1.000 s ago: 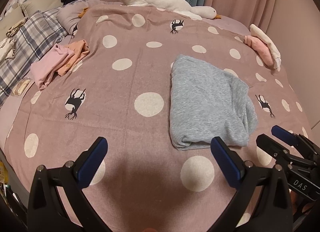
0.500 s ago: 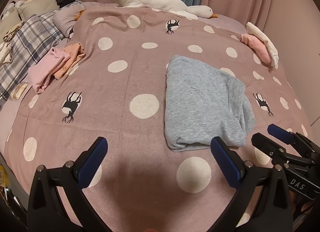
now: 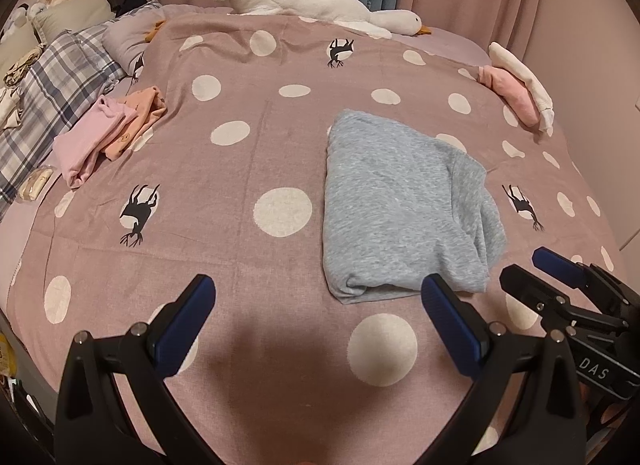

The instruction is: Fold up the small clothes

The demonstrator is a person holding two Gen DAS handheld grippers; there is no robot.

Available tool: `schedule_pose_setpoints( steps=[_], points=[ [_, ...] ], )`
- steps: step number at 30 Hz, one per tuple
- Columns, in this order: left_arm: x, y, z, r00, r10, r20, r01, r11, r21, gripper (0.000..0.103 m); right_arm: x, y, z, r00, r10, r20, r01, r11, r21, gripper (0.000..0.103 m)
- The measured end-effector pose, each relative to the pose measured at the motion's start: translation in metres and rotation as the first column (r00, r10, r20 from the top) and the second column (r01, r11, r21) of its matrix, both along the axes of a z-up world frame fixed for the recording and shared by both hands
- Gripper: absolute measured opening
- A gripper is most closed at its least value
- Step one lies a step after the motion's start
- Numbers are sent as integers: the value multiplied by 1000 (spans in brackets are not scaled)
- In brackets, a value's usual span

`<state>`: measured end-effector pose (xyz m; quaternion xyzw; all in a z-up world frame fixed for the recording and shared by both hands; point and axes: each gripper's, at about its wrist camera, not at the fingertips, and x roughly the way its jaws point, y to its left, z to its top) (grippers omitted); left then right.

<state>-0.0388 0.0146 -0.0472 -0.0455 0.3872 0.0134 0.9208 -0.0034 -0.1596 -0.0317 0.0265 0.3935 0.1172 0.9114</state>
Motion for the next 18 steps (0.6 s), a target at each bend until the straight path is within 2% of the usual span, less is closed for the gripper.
schedule_pose_setpoints(
  steps=[18],
  points=[
    [2, -4, -2, 1000, -12, -5, 12, 1000, 7, 103, 1, -1, 0, 1000, 1, -1, -1, 1000, 2, 64]
  ],
)
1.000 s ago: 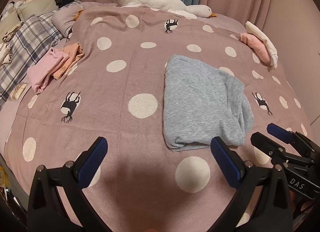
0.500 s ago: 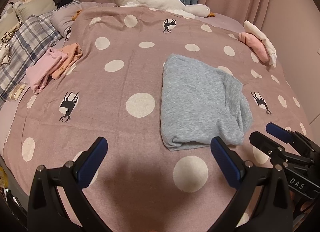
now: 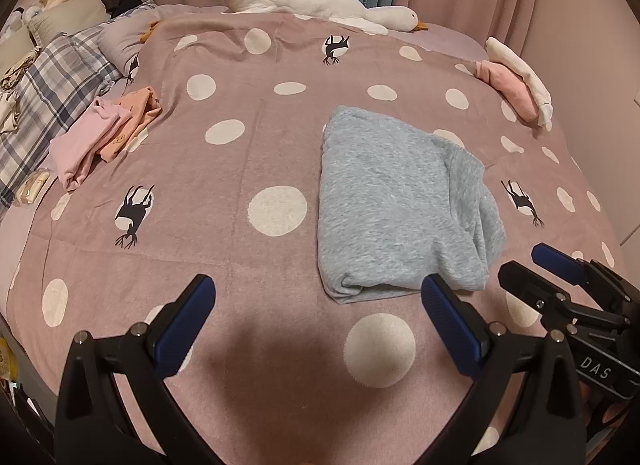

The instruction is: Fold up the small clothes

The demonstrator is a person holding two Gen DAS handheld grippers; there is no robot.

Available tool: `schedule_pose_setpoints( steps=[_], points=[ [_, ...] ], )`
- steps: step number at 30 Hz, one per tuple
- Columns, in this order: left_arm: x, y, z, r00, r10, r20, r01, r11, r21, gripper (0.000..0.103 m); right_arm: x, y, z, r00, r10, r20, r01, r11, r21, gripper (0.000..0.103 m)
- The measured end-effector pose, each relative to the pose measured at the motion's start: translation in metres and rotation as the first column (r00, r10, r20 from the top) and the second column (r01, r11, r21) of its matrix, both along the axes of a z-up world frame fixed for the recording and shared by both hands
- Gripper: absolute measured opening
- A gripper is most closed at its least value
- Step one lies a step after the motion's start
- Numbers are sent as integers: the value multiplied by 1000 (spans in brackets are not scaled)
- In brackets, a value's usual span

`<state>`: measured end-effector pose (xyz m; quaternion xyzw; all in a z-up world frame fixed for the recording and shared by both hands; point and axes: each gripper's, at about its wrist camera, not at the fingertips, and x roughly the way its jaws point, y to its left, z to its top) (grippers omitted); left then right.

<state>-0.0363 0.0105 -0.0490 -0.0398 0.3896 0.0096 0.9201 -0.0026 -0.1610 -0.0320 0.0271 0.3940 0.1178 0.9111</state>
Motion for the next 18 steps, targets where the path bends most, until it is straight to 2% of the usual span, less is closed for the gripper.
schedule_pose_setpoints(
  steps=[18],
  points=[
    [4, -4, -3, 1000, -16, -9, 16, 1000, 7, 103, 1, -3, 0, 1000, -2, -1, 2, 1000, 3, 64]
  ],
)
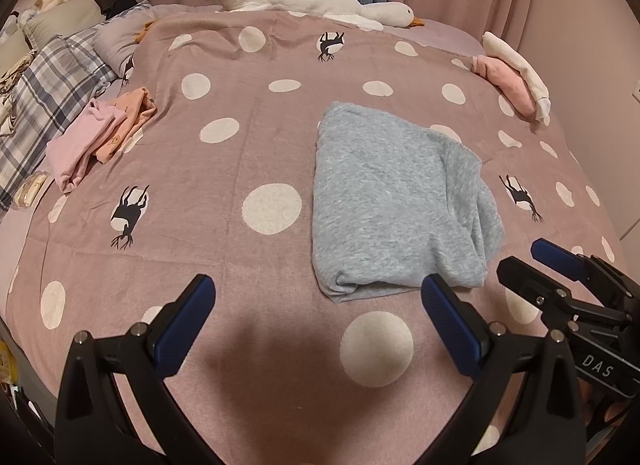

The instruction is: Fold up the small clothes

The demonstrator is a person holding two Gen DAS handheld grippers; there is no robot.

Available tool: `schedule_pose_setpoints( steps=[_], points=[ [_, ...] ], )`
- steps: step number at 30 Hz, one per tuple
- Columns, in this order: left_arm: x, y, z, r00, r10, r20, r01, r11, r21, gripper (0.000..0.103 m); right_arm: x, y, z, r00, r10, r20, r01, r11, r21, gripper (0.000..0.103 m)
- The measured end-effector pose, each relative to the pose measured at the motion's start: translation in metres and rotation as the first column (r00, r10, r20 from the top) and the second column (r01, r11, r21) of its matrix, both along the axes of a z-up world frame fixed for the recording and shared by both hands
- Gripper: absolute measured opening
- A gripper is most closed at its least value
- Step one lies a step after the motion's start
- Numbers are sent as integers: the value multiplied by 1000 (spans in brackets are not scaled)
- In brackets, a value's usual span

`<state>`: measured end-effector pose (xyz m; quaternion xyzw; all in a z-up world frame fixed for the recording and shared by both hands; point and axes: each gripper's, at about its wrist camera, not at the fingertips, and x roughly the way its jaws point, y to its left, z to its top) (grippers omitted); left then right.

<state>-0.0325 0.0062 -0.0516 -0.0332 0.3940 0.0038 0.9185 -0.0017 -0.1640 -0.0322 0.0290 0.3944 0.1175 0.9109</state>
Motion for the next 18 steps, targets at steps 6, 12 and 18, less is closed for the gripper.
schedule_pose_setpoints(
  steps=[6, 12, 18],
  points=[
    [0, 0, 0, 1000, -1, 0, 1, 1000, -2, 103, 1, -1, 0, 1000, -1, 0, 1, 1000, 0, 64],
    [1, -1, 0, 1000, -2, -1, 2, 1000, -4, 103, 1, -1, 0, 1000, -2, -1, 2, 1000, -1, 64],
    [1, -2, 1, 1000, -2, 0, 2, 1000, -2, 103, 0, -1, 0, 1000, -2, 0, 2, 1000, -2, 64]
  ],
)
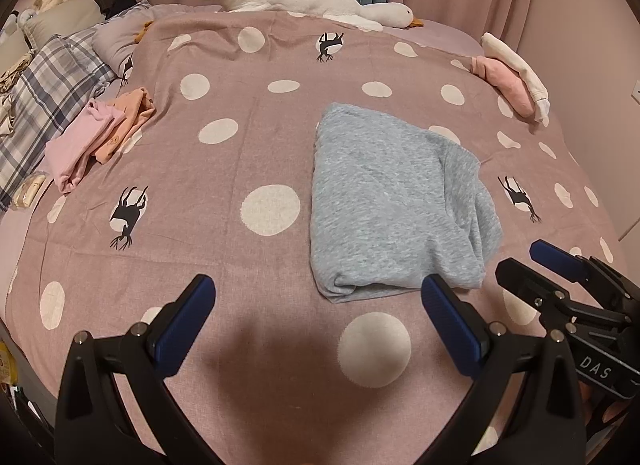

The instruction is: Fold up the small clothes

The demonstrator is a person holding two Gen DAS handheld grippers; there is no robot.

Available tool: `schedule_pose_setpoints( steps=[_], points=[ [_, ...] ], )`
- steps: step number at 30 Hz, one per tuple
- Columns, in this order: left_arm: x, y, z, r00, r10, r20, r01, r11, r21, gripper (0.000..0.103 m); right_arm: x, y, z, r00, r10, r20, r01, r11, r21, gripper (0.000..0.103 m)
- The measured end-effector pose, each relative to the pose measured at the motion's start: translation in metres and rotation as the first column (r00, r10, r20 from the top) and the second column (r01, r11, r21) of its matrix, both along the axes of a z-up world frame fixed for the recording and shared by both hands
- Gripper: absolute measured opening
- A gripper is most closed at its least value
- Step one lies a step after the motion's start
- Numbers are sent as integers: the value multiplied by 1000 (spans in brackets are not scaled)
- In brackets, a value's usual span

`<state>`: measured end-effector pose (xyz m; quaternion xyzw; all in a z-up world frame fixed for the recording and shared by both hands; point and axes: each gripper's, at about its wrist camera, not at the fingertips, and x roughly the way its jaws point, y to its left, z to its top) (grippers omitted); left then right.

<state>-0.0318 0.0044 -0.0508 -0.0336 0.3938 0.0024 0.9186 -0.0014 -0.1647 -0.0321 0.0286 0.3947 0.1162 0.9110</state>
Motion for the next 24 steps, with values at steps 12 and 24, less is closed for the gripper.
schedule_pose_setpoints(
  steps=[12, 24],
  points=[
    [0, -1, 0, 1000, -4, 1, 4, 1000, 3, 103, 0, 0, 0, 1000, -2, 1, 2, 1000, 1, 64],
    [2, -1, 0, 1000, 0, -7, 0, 1000, -1, 103, 0, 0, 1, 1000, -4, -1, 4, 1000, 3, 64]
  ],
)
